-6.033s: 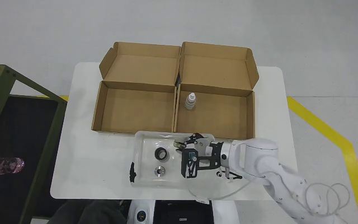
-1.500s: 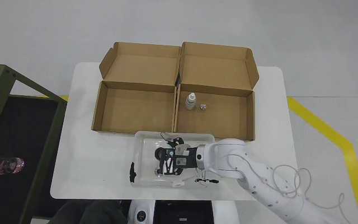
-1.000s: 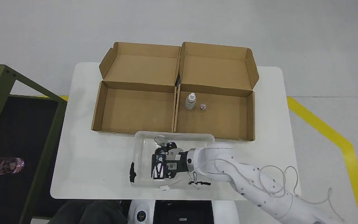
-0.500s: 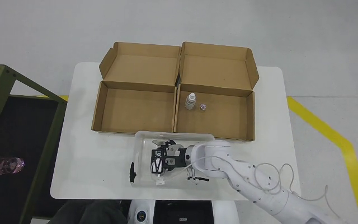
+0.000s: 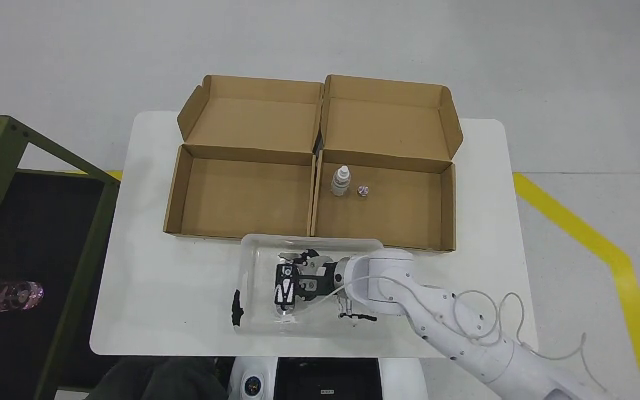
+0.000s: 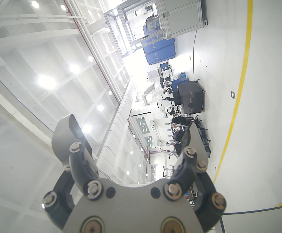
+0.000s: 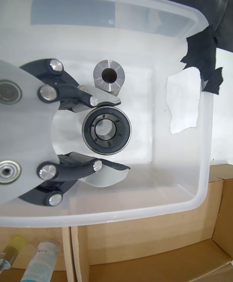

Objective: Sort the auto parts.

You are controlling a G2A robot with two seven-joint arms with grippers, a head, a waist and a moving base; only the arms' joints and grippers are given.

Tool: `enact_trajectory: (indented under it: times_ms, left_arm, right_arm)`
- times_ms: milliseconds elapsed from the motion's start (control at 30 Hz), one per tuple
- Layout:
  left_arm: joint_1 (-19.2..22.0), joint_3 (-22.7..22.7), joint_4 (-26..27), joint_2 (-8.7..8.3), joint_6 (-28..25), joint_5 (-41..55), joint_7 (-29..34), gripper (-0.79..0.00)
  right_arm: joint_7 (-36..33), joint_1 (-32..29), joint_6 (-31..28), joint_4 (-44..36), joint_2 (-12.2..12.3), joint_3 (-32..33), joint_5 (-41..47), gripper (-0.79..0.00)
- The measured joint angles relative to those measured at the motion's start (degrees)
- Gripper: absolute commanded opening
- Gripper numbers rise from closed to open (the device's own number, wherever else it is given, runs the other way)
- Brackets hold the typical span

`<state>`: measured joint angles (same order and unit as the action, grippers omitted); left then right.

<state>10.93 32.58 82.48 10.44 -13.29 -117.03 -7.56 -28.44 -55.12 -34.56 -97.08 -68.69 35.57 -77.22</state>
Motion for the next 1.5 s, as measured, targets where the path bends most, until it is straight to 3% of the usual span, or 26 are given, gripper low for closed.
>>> enact_trajectory:
  times_ms: [167, 367, 467, 500, 1067, 1500]
  left_arm:
    - [0.0, 0.0, 0.0, 0.0, 0.0, 0.0, 0.0, 0.0]
    - [0.0, 0.0, 0.0, 0.0, 0.0, 0.0, 0.0, 0.0]
    - [0.0, 0.0, 0.0, 0.0, 0.0, 0.0, 0.0, 0.0]
    - [0.0, 0.0, 0.0, 0.0, 0.0, 0.0, 0.0, 0.0]
    - [0.0, 0.0, 0.0, 0.0, 0.0, 0.0, 0.0, 0.0]
    - [0.0, 0.0, 0.0, 0.0, 0.0, 0.0, 0.0, 0.0]
  right_arm:
    - [0.1, 0.4, -0.4, 1.1, -0.5, -0.4, 0.2, -0.302]
    - [0.9, 1.0, -1.0, 2.5, -1.3, -1.1, 0.5, -0.529]
    - [1.1, 1.3, -1.1, 2.9, -1.5, -1.2, 0.6, -0.757]
    - [1.1, 1.4, -1.1, 3.0, -1.6, -1.1, 0.7, -0.785]
    - [3.5, -0.2, -5.2, -4.0, -1.0, 2.9, 2.1, -0.785]
    - [4.6, 0.2, -5.0, -8.2, -0.9, 6.5, 2.9, -0.785]
